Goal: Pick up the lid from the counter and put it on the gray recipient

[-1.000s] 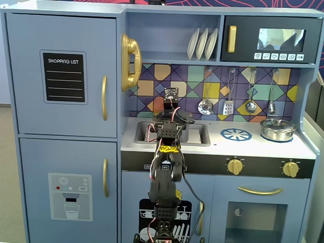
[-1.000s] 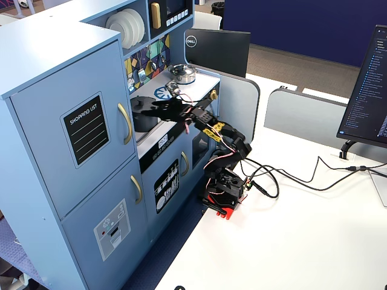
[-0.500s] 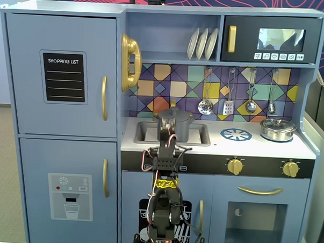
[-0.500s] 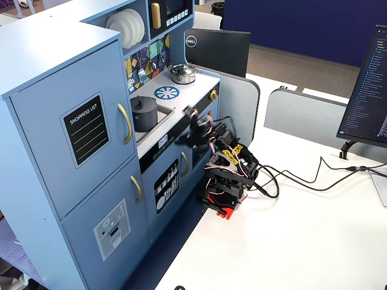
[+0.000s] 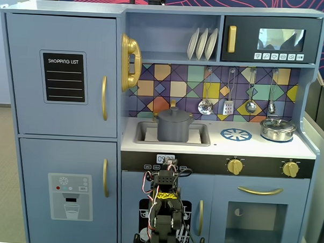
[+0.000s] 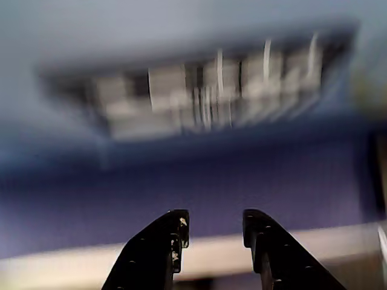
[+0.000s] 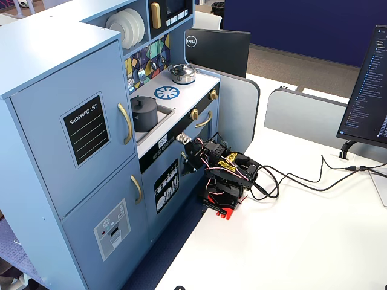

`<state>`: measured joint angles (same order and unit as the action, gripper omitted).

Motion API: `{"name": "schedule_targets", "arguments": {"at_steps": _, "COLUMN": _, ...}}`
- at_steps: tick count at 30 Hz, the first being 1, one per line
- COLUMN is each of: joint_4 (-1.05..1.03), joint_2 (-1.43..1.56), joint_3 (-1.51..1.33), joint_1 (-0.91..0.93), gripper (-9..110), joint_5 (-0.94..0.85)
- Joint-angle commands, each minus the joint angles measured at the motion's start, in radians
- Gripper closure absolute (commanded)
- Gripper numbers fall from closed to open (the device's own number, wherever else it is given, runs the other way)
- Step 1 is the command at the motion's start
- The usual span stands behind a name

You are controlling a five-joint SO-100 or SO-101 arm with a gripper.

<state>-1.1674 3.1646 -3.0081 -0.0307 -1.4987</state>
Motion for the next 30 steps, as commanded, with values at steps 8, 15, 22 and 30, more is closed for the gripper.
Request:
{"name": "schedule_targets", "arguments": {"at_steps": 8, "joint_4": -0.362, "joint_2": 0.012, "joint_3": 0.006, "joint_1": -0.025, "gripper": 99, "joint_5": -0.014}}
{"name": "schedule_targets", "arguments": {"at_steps": 15, "joint_4": -0.362, "joint_2": 0.014, "joint_3": 0.006, "joint_1": -0.011, "gripper": 97, "joint_5": -0.012}}
{"name": "schedule_targets", "arguments": {"at_steps": 22, "joint_4": -0.362, "joint_2": 0.014, "joint_3": 0.006, "joint_1": -0.011, "gripper": 97, "joint_5": -0.012}}
{"name": "schedule_targets", "arguments": {"at_steps": 30, "joint_4": -0.362, "joint_2": 0.014, "joint_3": 0.006, "joint_1": -0.011, "gripper": 97, "joint_5": -0.012}}
